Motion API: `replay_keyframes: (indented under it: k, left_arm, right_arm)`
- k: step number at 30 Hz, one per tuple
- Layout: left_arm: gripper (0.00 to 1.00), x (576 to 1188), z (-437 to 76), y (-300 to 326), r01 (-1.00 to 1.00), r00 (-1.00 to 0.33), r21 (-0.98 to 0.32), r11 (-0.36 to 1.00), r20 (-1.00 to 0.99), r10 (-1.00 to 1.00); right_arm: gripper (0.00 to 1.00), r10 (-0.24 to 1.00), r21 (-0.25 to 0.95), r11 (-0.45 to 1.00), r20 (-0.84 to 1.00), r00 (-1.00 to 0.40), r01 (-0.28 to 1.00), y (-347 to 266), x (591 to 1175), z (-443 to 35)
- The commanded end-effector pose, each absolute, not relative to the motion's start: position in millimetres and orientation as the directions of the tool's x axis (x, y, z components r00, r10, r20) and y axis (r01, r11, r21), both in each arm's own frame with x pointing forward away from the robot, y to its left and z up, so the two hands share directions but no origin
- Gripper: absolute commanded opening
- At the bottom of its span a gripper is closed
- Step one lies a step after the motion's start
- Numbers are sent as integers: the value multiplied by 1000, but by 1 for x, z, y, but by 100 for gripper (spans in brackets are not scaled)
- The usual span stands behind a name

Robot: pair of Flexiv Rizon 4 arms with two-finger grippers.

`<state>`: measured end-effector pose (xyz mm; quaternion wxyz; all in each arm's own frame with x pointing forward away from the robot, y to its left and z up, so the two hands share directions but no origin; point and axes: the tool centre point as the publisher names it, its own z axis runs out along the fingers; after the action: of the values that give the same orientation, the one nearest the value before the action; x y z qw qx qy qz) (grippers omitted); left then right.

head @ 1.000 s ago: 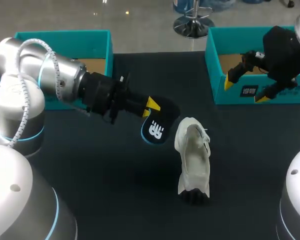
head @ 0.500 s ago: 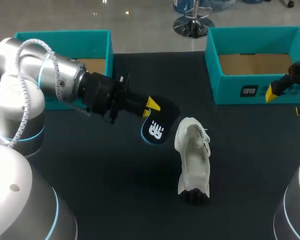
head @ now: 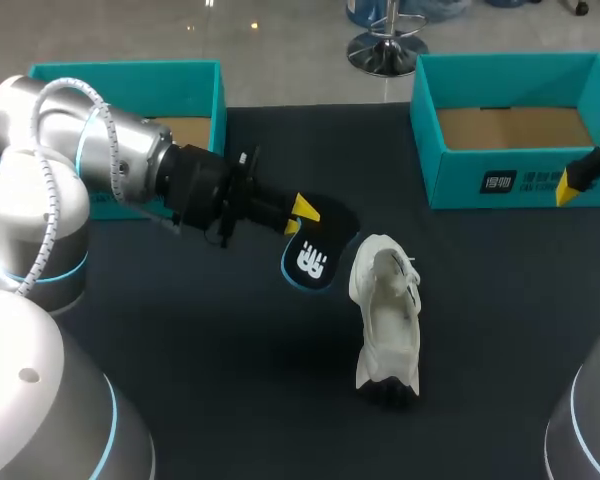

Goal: Take the shoe out of the shoebox, open the shoe tongue, remove and reinsert the insole, then place the shoe into the shoebox

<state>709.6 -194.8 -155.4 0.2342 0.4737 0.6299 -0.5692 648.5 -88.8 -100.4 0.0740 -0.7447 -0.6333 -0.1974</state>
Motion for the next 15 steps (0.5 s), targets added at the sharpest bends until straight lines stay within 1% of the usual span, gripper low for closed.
replay_keyframes:
  k: [1, 15]
  left_arm:
    - [0, 710, -155, -195, 864, -440, -494, -97, -834, 332]
    - [0, 710, -155, -195, 864, -440, -494, -97, -834, 332]
  right_arm:
    - [100, 912, 183, -205, 393, 120, 961, -92, 639, -103]
    - [100, 912, 170, -186, 397, 106, 968, -90, 646, -100]
